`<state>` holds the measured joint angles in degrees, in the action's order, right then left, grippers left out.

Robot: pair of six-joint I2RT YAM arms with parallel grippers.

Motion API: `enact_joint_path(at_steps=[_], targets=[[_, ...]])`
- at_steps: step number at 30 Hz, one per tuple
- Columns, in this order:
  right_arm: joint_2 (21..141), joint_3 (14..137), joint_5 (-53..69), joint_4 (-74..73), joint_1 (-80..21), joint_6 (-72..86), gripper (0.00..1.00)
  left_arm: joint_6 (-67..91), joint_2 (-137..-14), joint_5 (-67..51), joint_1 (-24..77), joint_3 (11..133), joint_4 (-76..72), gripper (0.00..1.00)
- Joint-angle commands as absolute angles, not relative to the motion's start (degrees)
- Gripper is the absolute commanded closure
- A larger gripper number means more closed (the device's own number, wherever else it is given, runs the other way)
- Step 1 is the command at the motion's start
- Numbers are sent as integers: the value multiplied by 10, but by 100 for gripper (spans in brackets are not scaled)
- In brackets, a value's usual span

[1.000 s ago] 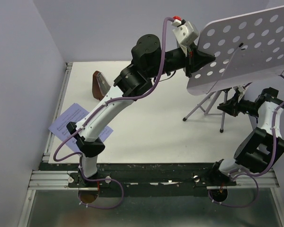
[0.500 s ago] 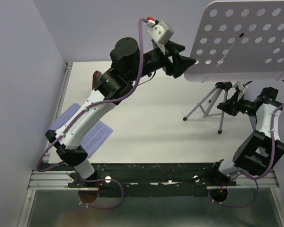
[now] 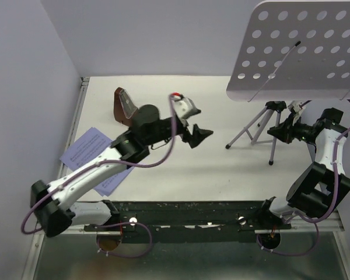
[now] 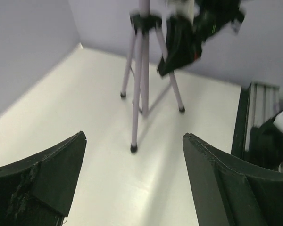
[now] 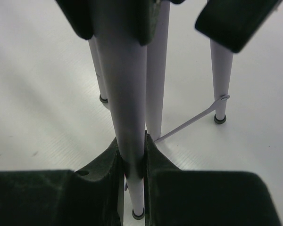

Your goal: Set up the instrument practice props

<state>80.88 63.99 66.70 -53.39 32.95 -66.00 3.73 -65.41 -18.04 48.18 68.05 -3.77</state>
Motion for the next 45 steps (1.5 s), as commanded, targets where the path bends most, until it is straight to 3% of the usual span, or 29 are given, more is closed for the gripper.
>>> enact_joint_path(at_steps=[1,9,18,23,29,33,35,38,39,45], targets=[[811,623,641,-579,330,-638,100,-53,-791,-201,524,608,-136,6],[818,614,637,-577,330,-640,100,-85,-1037,-180,553,733,-223,6],[817,608,648,-577,330,-642,100,-43,-1195,-156,552,848,-259,6],[823,613,649,-577,330,-642,100,-24,-1243,-148,552,886,-244,11],[829,619,654,-578,330,-638,100,-11,-1285,-139,552,939,-195,24],[831,618,651,-578,330,-636,100,-11,-1302,-154,551,975,-162,40],[832,618,651,-578,330,-634,100,-10,-1312,-170,549,992,-141,55],[831,618,646,-581,330,-629,100,-4,-1311,-200,543,998,-113,96],[831,618,643,-582,330,-627,100,15,-1303,-203,541,987,-108,100],[817,622,621,-598,325,-610,100,50,-1166,-150,519,846,-111,100]])
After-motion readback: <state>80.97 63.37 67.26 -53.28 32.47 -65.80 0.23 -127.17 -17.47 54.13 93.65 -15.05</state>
